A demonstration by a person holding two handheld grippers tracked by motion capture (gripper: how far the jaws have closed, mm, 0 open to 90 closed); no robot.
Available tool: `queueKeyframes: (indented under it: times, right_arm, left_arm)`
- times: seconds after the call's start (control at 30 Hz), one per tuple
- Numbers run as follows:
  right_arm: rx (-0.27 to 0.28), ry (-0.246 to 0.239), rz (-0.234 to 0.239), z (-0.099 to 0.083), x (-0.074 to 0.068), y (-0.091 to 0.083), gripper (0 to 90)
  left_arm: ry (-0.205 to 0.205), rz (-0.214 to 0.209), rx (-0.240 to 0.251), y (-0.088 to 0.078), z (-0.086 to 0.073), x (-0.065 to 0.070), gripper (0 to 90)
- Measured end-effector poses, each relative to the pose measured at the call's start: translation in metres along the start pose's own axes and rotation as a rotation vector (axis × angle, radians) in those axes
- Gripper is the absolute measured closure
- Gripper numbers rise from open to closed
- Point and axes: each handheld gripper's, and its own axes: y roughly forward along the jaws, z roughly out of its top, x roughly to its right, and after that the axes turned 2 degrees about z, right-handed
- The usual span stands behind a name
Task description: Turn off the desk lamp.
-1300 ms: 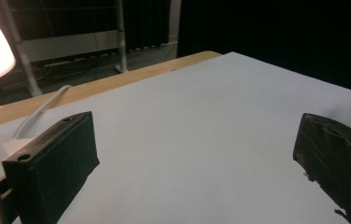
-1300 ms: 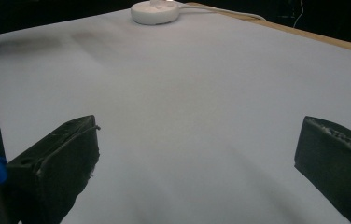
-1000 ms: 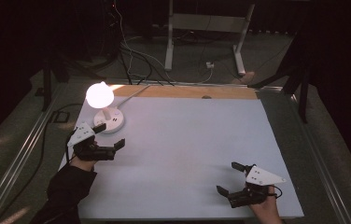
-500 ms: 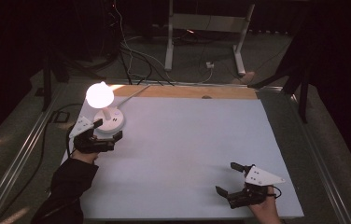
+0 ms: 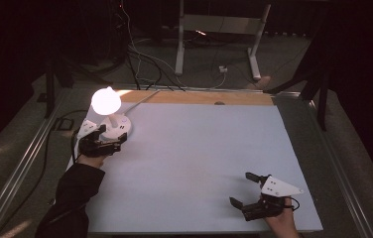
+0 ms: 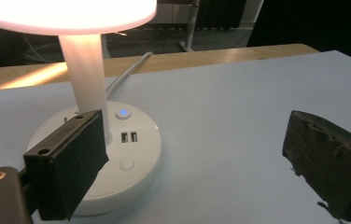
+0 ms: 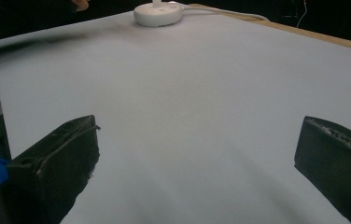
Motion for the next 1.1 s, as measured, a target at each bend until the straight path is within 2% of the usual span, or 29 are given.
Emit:
queueKeyframes:
  times: [0.1,0.13,0.3,0.37,0.5,0.67,0.83,0.97,1.1]
  right_arm:
    - [0.001,0.003,0.001,0.0,0.0,0.0,0.0]
    - [0.001,0.004,0.002,0.0,0.0,0.0,0.0]
    - [0.002,0.005,0.002,0.0,0.001,-0.001,0.0]
    - [0.003,0.005,0.0,0.0,0.001,0.0,0.0]
    - [-0.001,0.004,0.002,-0.001,0.0,0.0,0.0]
    - [-0.002,0.002,0.003,-0.001,0.0,0.001,0.0]
    - [-0.006,0.005,0.005,-0.001,0.001,0.001,0.0]
    - [-0.007,0.005,0.007,-0.001,0.001,0.001,0.0]
    - [-0.008,0.004,0.011,-0.001,0.001,0.001,0.0]
  left_arm:
    - [-0.005,0.025,-0.006,0.003,0.0,-0.002,13.3]
    - [-0.009,0.051,-0.025,0.007,-0.001,-0.004,15.5]
    - [-0.006,0.085,-0.046,0.012,-0.001,-0.007,23.2]
    - [0.0,0.109,-0.053,0.015,0.0,-0.009,33.1]
    - [-0.009,0.118,-0.068,0.019,0.001,-0.013,48.0]
    - [-0.008,0.163,-0.099,0.025,-0.001,-0.018,61.6]
    - [-0.024,0.161,-0.111,0.028,-0.002,-0.021,71.2]
    - [0.012,0.16,-0.142,0.034,-0.004,-0.02,75.0]
    - [0.012,0.152,-0.172,0.038,-0.006,-0.021,77.5]
